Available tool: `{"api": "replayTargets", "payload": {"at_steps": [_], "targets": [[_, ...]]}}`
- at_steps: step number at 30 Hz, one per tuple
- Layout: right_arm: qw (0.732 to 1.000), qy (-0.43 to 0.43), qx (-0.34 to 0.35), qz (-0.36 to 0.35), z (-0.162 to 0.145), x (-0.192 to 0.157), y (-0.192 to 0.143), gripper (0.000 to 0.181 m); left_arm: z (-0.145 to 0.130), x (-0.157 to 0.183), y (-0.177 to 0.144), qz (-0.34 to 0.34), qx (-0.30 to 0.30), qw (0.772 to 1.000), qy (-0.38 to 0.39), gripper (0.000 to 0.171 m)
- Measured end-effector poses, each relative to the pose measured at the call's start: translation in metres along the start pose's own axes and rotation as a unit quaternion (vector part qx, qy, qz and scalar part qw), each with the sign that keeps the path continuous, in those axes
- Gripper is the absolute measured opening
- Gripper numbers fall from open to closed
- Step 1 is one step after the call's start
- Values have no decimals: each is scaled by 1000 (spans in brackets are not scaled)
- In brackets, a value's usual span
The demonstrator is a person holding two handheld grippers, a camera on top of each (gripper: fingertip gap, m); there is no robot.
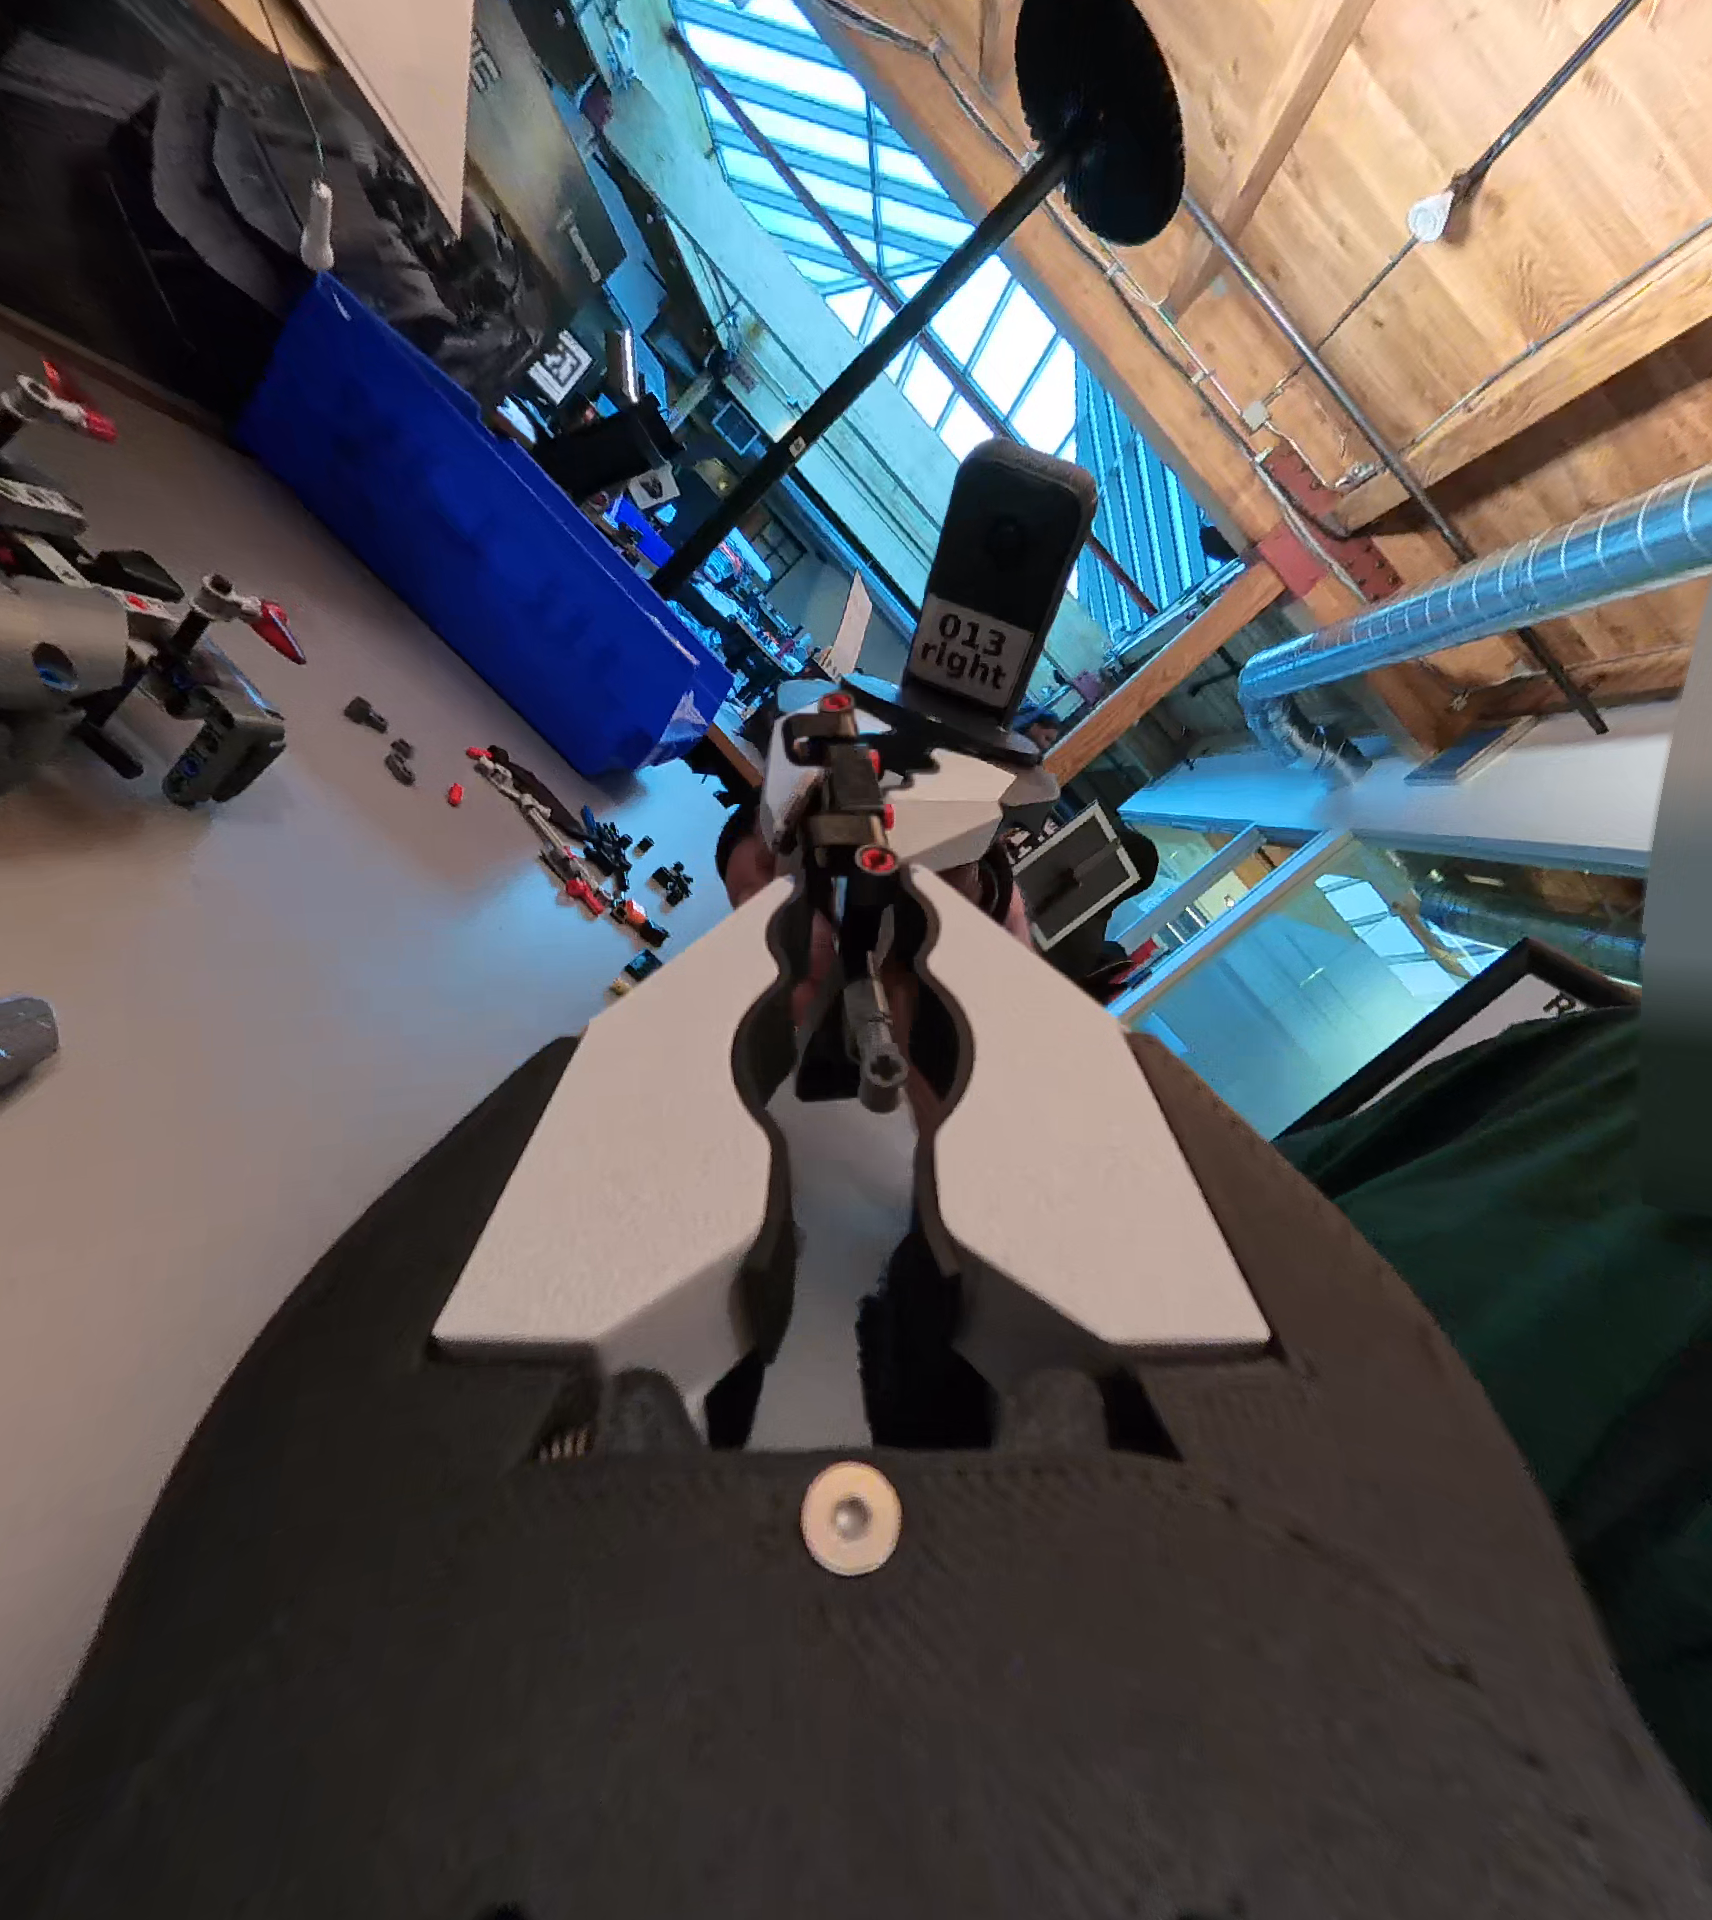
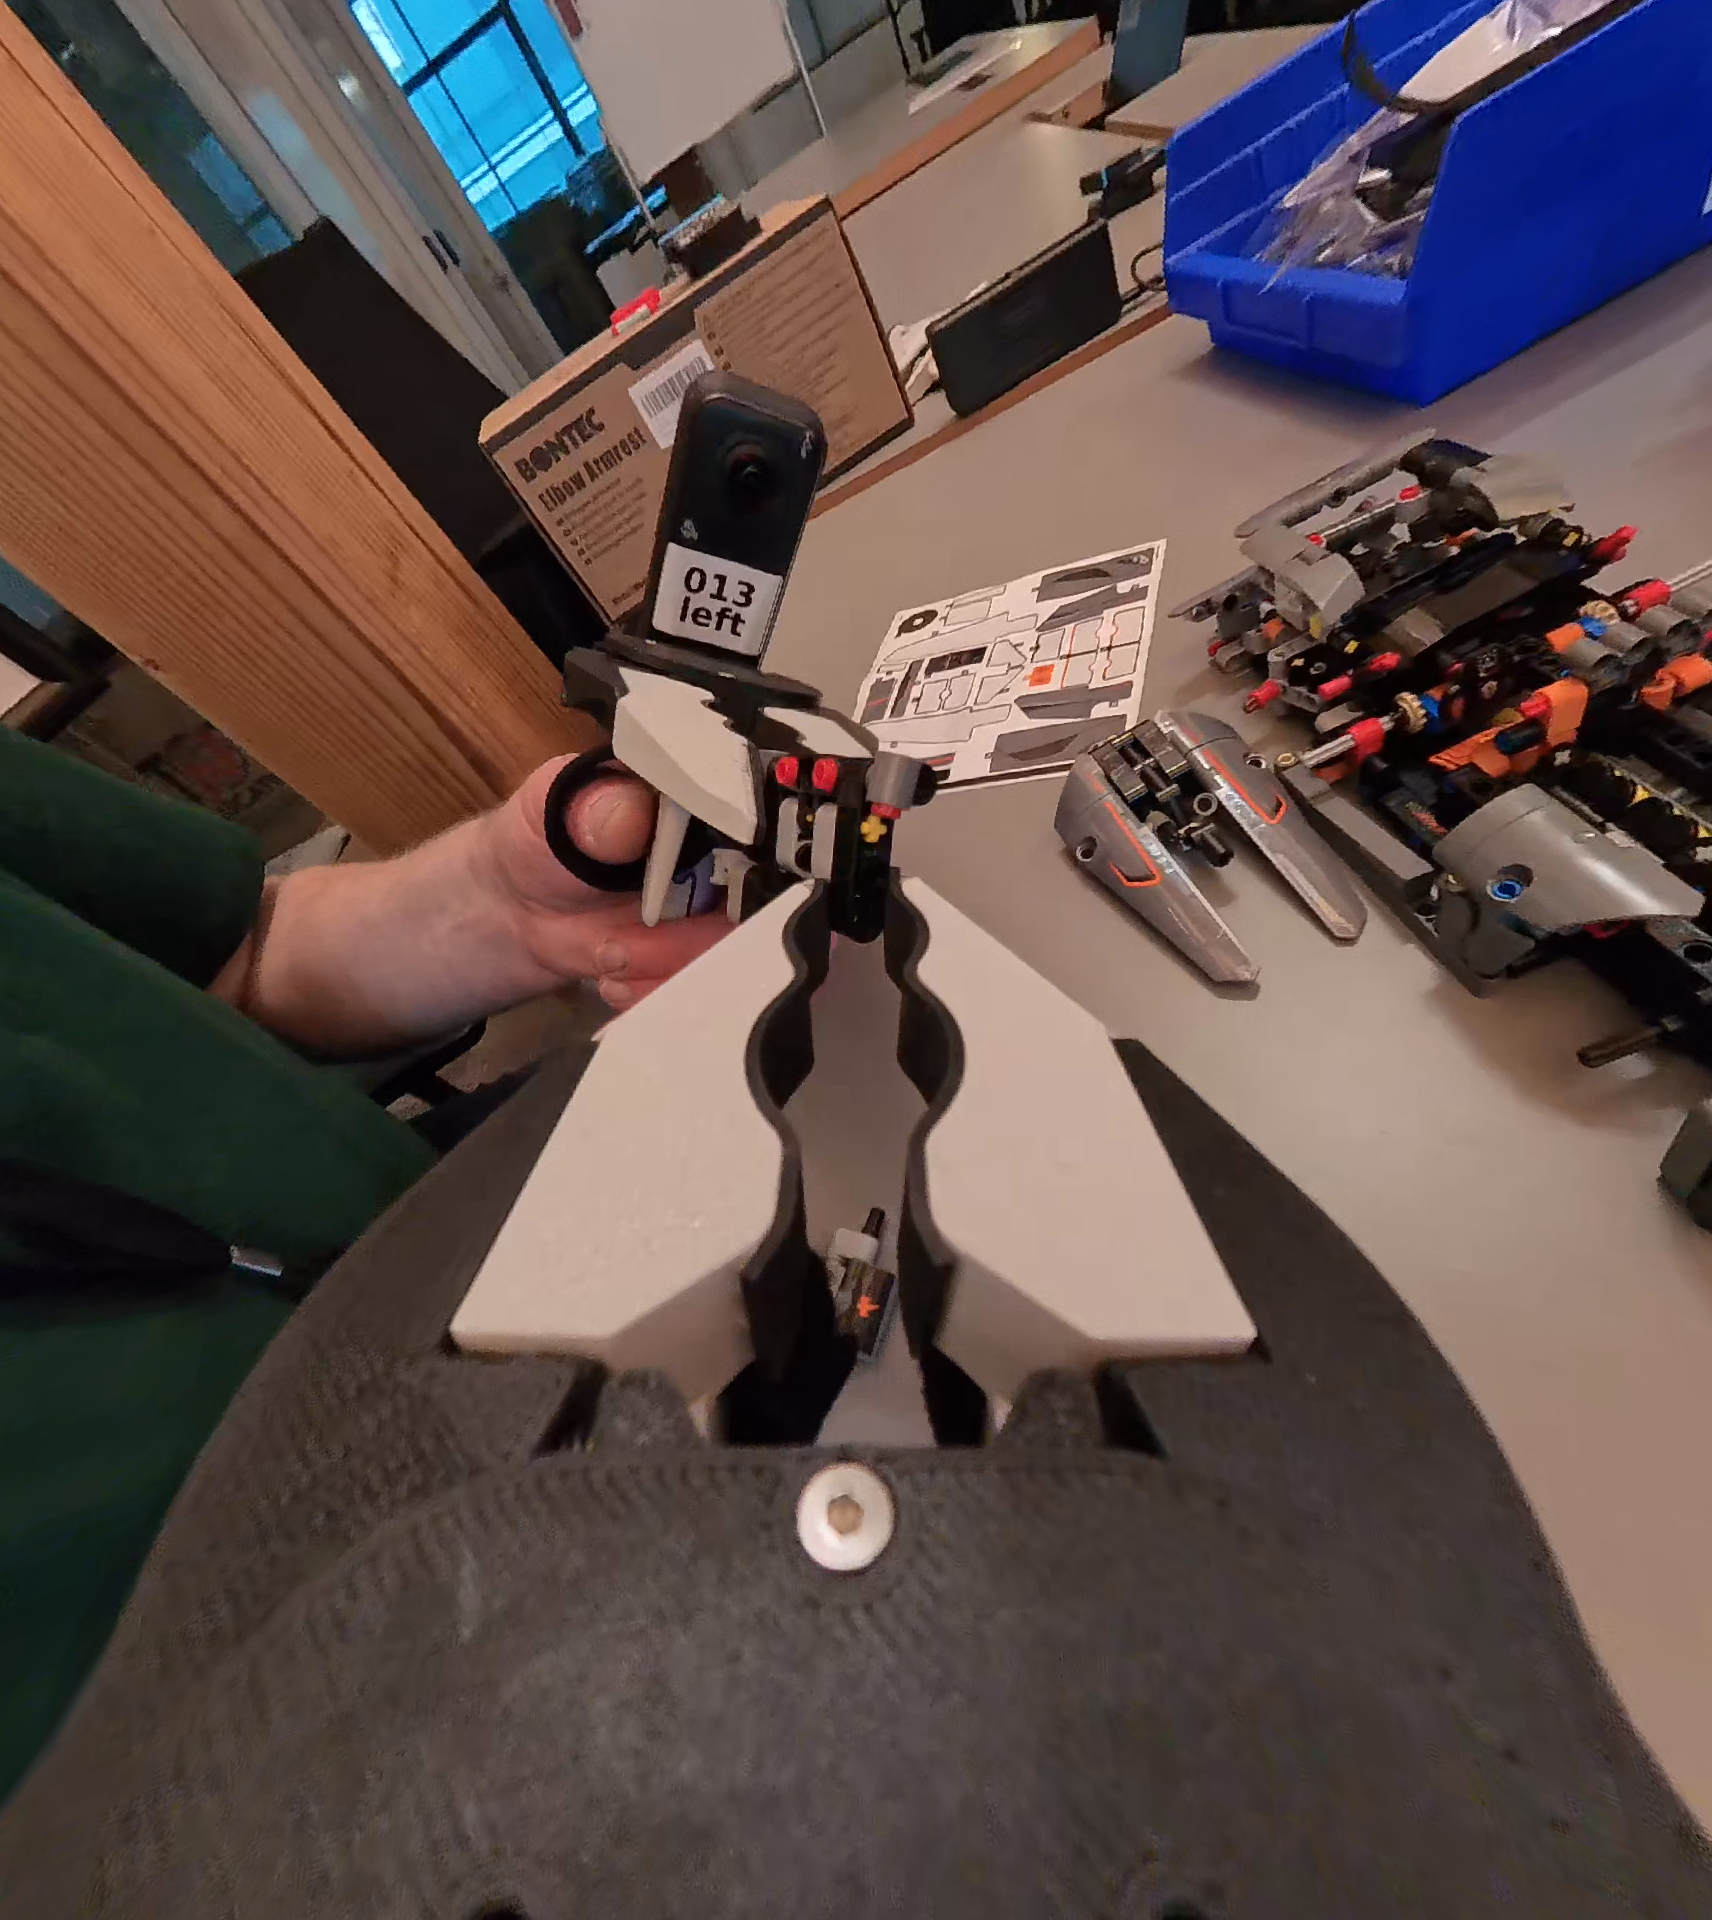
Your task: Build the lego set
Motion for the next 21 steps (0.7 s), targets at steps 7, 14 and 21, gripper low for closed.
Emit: {"api": "replayTargets", "payload": {"at_steps": [7,14,21], "targets": [[999,-15,-14,-44,5,-1,-3,30,2,-1,-5,-6,22,1000,-2,5],[990,-33,-94,-96,-33,-26,-18,31,8,-6,-19,-3,46,999,-13,4],[960,-72,-216,-160,-88,-46,15,39,8,-10,-28,65,-23,998,1,5]]}}
Point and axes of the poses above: each gripper's, where its closed fingertips meet, y out along the fingers, z out of its top, x = y × z across the jaws, the point moved 10 cm from there along -y, back along the fingers, and after that the axes turned 1 degree about y, right-handed, at the moved point
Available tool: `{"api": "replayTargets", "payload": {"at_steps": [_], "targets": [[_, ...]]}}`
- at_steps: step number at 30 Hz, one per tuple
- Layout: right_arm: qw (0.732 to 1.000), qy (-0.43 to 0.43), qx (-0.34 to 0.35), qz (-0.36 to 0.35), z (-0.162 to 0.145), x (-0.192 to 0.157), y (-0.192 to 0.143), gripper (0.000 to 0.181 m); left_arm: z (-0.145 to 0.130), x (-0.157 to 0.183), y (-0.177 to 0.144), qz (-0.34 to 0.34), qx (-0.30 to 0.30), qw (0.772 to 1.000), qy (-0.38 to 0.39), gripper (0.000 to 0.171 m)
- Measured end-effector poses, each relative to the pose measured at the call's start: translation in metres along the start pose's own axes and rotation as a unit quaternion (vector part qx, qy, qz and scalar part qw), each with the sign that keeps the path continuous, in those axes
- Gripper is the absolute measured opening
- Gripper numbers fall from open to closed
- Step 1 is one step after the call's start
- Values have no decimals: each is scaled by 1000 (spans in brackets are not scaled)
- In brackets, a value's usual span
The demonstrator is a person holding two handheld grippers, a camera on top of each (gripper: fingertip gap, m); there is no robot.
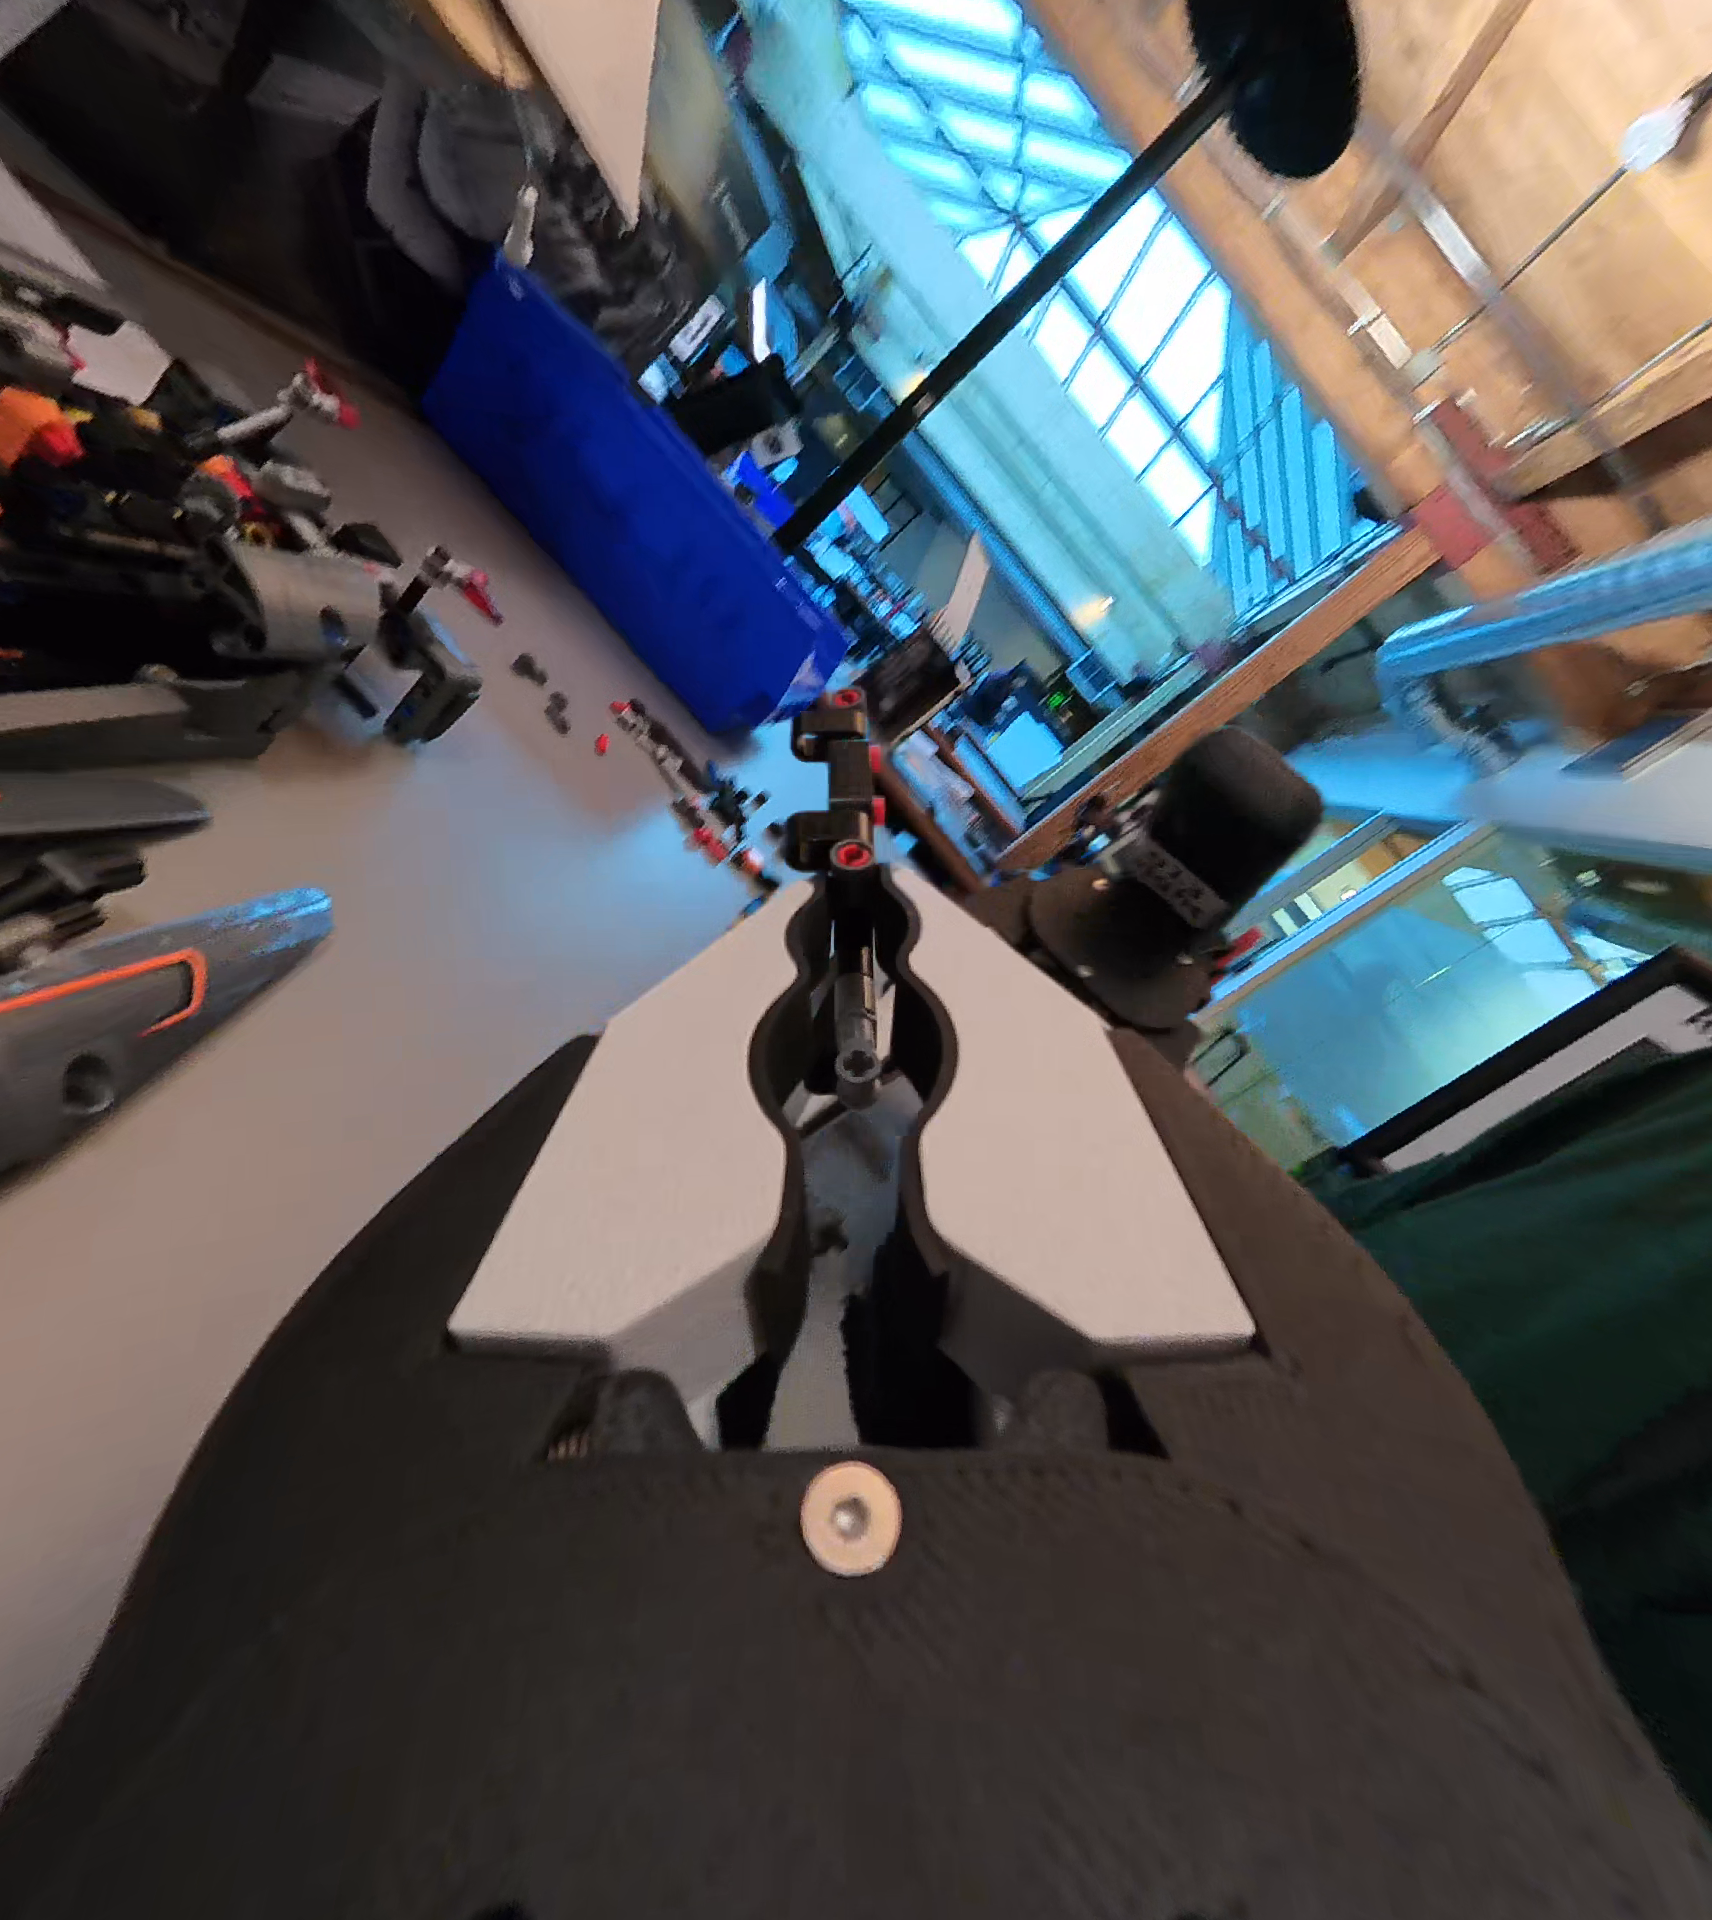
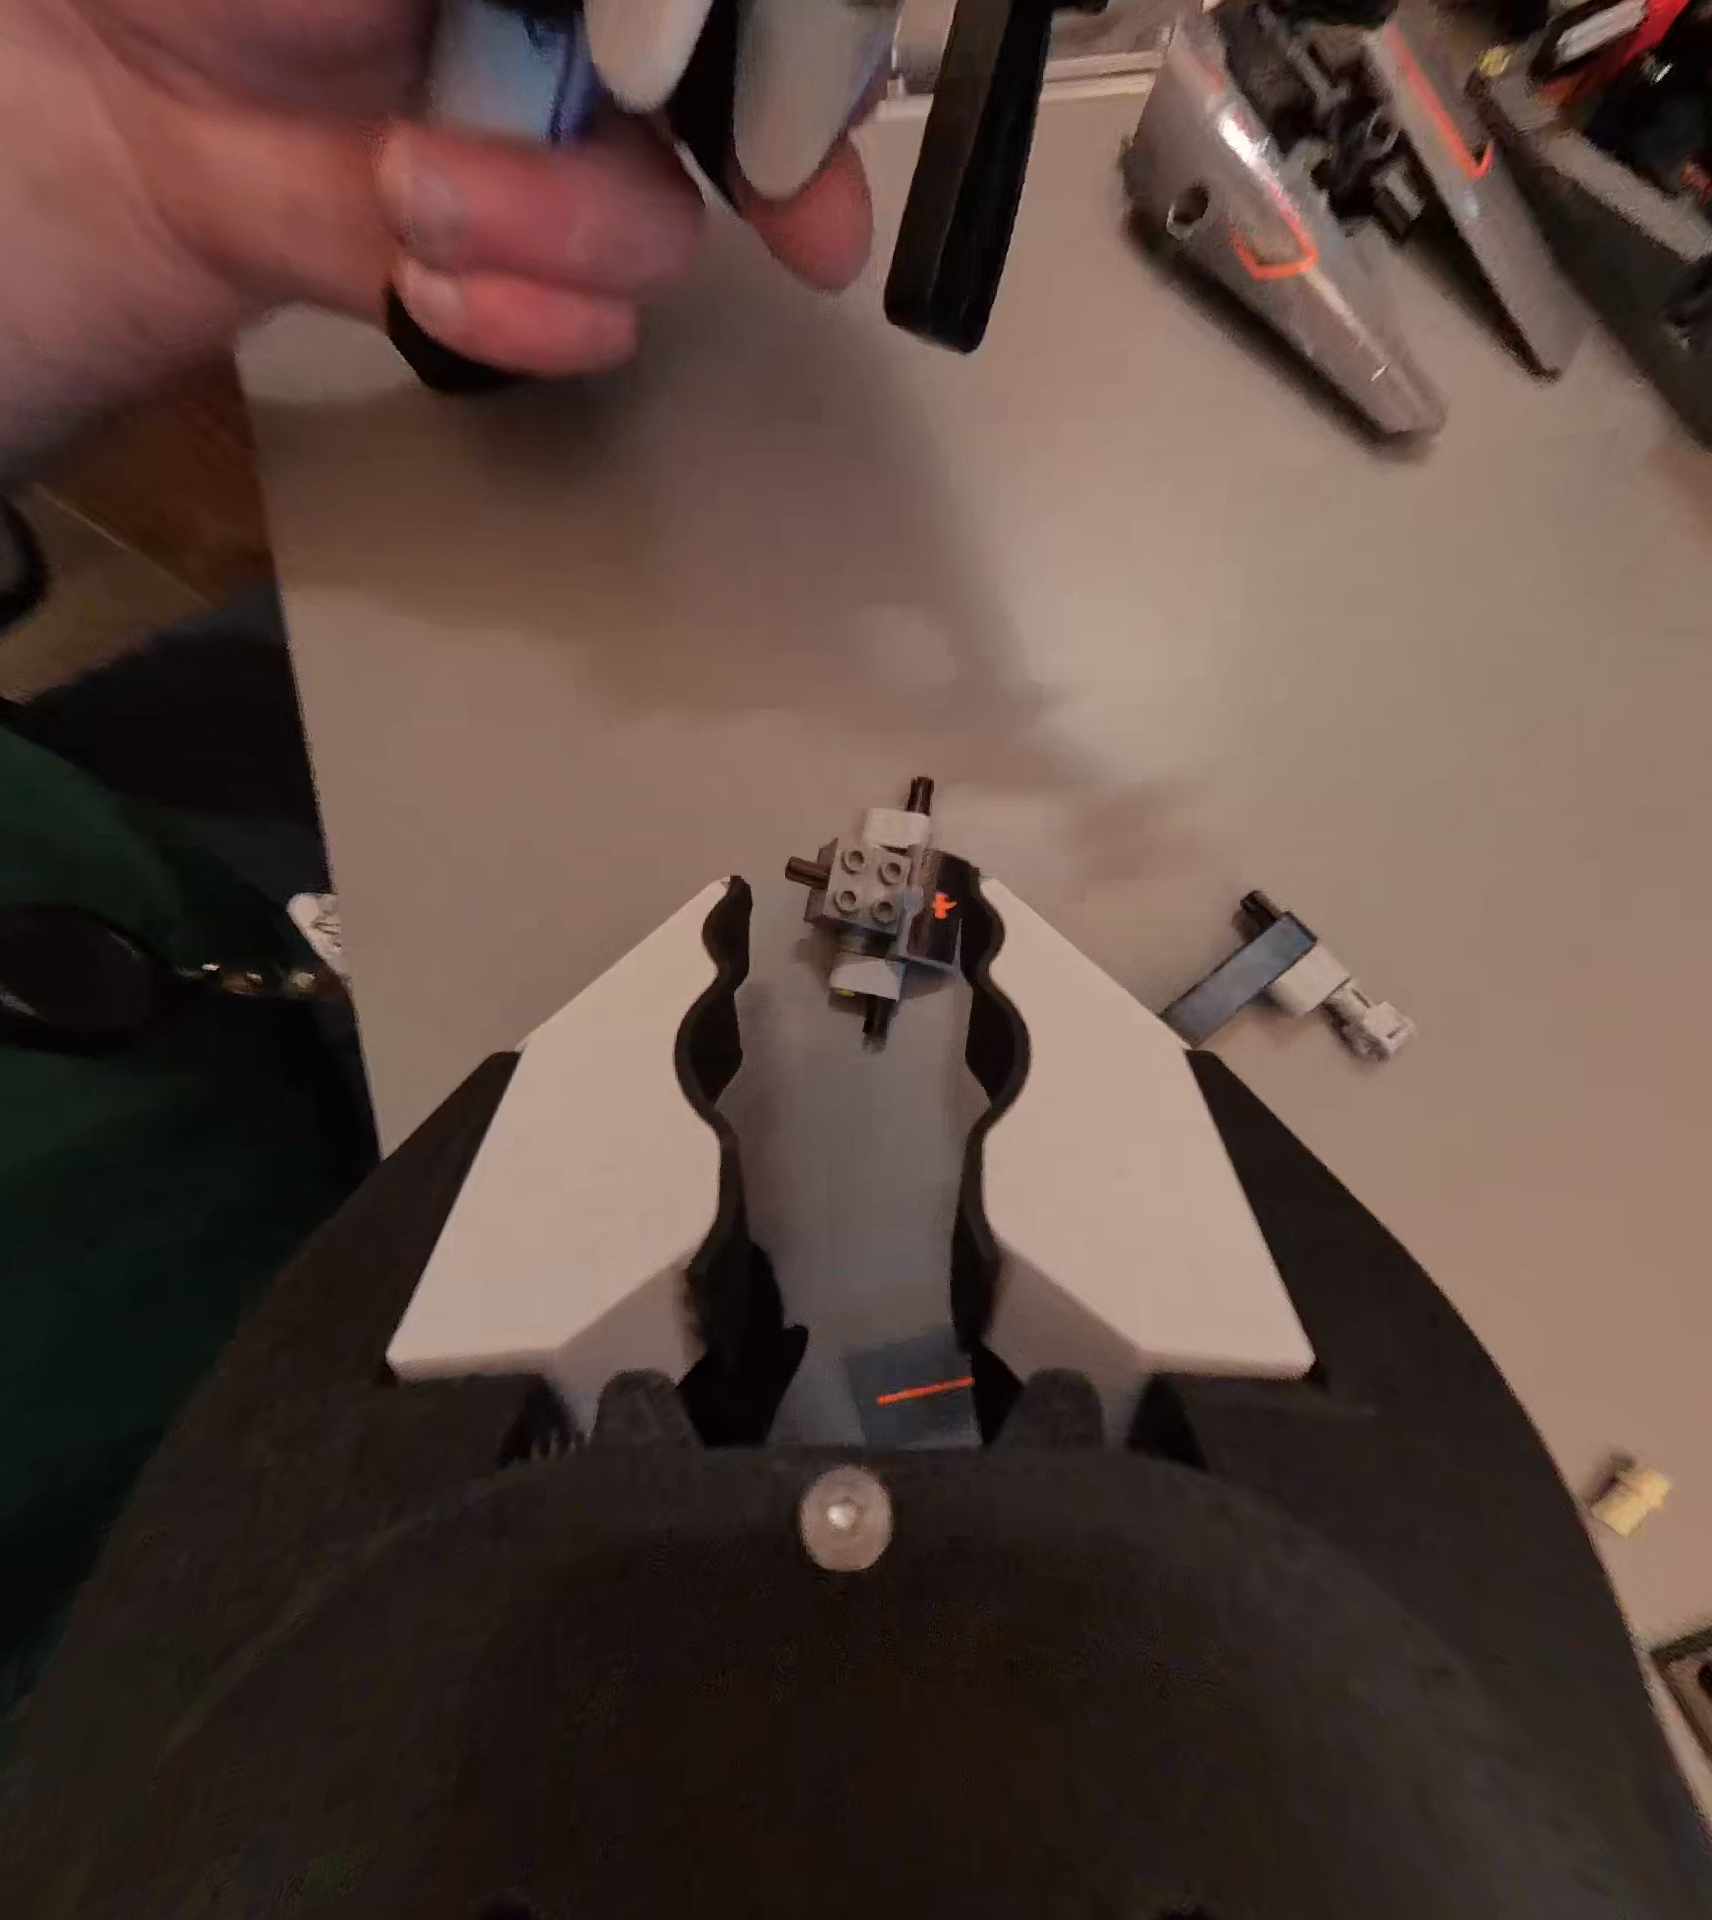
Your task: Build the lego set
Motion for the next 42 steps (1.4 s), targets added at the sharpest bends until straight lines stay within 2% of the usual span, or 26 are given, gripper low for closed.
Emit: {"api": "replayTargets", "payload": {"at_steps": [3,4,7,9,12,15,18,22,25,31,37,42], "targets": [[998,-24,-43,-37,-6,-3,16,39,-3,-3,-4,39,-44,998,10,5],[998,-31,-43,-45,-5,-4,18,31,-5,-3,-5,49,-52,997,12,5],[997,-25,-44,-60,-2,-5,20,36,-11,-6,-5,91,-102,990,30,5],[999,-16,-30,-34,1,-9,19,45,-15,-7,-6,120,-118,985,41,5],[1000,-6,-14,8,1,-7,10,53,-20,-11,-8,121,-145,982,27,5],[999,-12,-32,14,0,-1,3,50,-22,-14,-9,138,-152,978,34,5],[998,-26,-55,-14,1,-2,8,50,-23,-15,-8,143,-161,976,31,5],[997,-50,-53,-36,0,-10,22,33,-24,-17,-5,146,-174,974,25,5],[996,-65,-49,-43,0,-8,24,29,-25,-19,-4,149,-189,970,21,6],[996,-78,-42,-29,4,-2,27,29,-20,-16,0,170,-223,957,77,18],[995,-86,-37,-22,9,4,31,29,-15,-8,-12,170,-211,954,133,30],[995,-90,-31,-13,12,8,34,29,-20,3,-21,185,-221,934,211,40]]}}
Point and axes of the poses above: each gripper's, where its closed fingertips meet, y out along the fingers, z out of its top, x = y × z across the jaws, the point moved 10 cm from there along -y, back along the fingers, and after that the axes turned 1 degree about y, right-handed, at the moved point
